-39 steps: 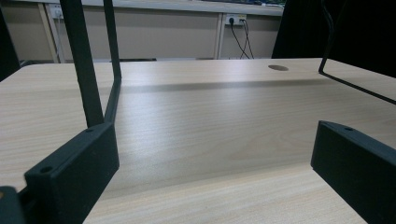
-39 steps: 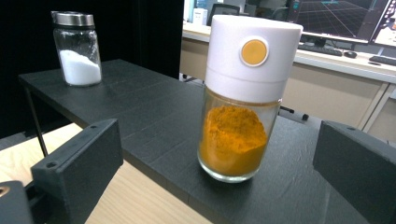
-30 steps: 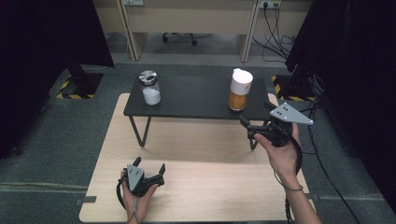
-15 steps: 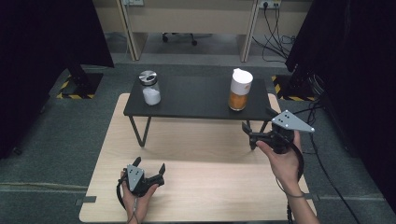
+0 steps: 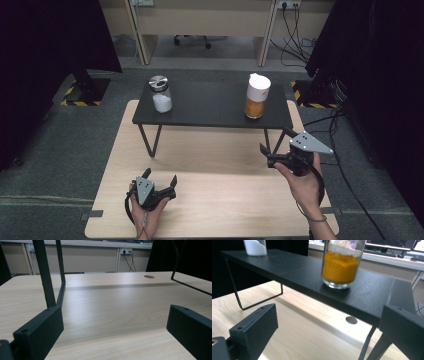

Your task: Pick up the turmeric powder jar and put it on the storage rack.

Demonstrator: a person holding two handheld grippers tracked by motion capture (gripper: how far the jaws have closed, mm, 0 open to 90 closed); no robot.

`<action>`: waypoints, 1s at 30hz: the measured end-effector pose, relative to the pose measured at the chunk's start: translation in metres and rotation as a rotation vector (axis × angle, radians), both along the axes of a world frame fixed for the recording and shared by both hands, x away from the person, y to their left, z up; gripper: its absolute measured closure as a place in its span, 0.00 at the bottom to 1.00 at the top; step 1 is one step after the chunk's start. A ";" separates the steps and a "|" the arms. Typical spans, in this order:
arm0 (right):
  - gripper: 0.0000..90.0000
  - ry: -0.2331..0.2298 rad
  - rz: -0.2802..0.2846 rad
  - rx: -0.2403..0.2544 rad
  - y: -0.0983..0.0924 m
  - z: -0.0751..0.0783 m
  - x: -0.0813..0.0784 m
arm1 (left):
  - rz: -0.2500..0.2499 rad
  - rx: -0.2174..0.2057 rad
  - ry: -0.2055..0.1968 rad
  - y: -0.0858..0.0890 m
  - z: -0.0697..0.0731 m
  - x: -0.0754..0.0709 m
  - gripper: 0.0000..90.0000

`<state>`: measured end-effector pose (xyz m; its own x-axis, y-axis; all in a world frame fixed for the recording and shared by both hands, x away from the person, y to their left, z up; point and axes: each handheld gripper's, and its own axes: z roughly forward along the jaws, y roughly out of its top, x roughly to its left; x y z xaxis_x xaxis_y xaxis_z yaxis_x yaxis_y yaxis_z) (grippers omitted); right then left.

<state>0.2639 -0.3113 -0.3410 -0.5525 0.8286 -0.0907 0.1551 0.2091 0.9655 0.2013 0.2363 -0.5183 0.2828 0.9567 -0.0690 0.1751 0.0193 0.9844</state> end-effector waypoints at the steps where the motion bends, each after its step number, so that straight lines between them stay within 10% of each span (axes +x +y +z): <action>1: 0.02 0.004 -0.001 0.000 0.000 -0.002 -0.001 | 0.000 0.000 0.000 0.000 0.000 0.000 0.00; 30: 0.02 0.183 -0.032 0.007 -0.003 -0.093 -0.013 | 0.002 0.000 -0.004 0.000 -0.001 0.000 0.00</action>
